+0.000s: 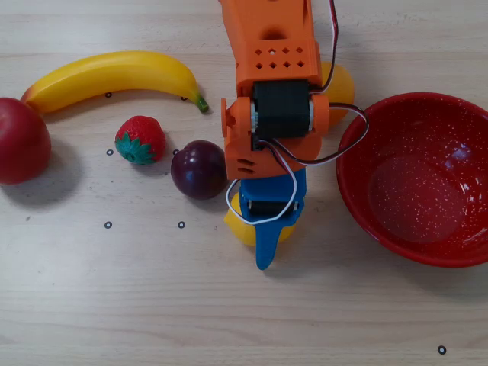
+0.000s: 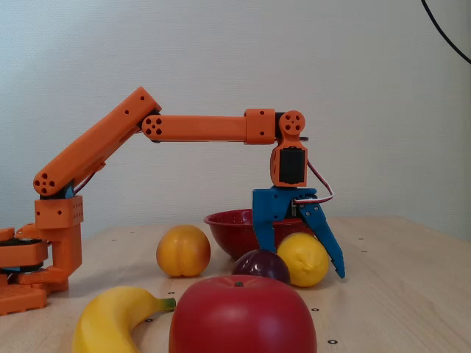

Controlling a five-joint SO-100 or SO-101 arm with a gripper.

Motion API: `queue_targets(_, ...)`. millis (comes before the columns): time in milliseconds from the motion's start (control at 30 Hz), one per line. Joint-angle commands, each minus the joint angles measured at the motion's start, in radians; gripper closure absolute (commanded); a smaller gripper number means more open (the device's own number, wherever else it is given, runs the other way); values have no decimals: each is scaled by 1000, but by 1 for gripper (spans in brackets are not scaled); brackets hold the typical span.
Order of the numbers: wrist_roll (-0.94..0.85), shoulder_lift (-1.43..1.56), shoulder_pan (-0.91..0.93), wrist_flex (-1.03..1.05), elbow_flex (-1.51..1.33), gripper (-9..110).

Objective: Put the lemon in the red bowl.

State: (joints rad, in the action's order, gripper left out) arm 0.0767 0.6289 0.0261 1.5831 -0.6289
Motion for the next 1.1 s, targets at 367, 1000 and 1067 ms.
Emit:
queue_targets(367,12,178,2,252,276,101)
queue_targets(1000,-115,847,149,252,-109,101)
queue_targets(1067,-123,900,198,215,-169,101)
